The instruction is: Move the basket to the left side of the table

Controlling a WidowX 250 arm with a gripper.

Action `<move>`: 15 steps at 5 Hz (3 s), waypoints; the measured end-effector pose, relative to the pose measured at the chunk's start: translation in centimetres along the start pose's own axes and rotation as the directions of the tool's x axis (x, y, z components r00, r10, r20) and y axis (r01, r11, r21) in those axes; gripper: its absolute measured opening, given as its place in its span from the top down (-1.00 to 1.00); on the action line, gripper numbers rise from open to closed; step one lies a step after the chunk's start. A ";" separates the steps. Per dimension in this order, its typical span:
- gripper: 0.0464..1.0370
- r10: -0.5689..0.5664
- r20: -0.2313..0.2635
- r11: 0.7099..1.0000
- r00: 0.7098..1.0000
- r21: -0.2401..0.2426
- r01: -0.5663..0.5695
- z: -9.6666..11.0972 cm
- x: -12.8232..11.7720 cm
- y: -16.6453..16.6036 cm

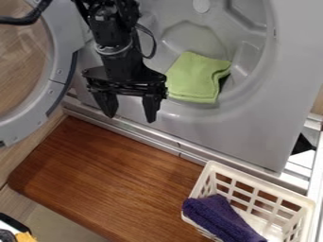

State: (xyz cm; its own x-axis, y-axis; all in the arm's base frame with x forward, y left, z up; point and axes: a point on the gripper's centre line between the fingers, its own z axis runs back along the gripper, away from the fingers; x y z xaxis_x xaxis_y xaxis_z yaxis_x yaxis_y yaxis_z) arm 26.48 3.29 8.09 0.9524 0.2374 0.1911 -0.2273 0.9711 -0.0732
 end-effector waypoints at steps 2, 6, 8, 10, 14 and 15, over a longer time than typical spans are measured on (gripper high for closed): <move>-0.92 0.007 -0.034 1.000 0.999 0.003 -0.006 -0.8 -0.8 -2.0; -0.92 0.040 -0.108 0.998 0.993 -0.038 -0.045 -6.6 -3.4 -6.0; -0.92 0.032 -0.132 0.998 0.991 -0.046 -0.039 -11.0 -4.4 -7.2; -0.81 0.026 -0.128 0.996 0.991 -0.079 -0.036 -12.4 -4.6 -7.6; 0.85 -0.004 -0.092 1.000 0.996 -0.010 0.003 -12.9 -4.6 -7.9; 0.86 -0.017 -0.094 1.000 0.995 -0.008 0.017 -12.9 -4.8 -7.8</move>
State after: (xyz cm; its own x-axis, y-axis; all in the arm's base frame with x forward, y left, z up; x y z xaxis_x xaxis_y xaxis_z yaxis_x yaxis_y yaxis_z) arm 26.32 -5.71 -4.87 0.9711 0.2170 0.0991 -0.2098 0.9746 -0.0783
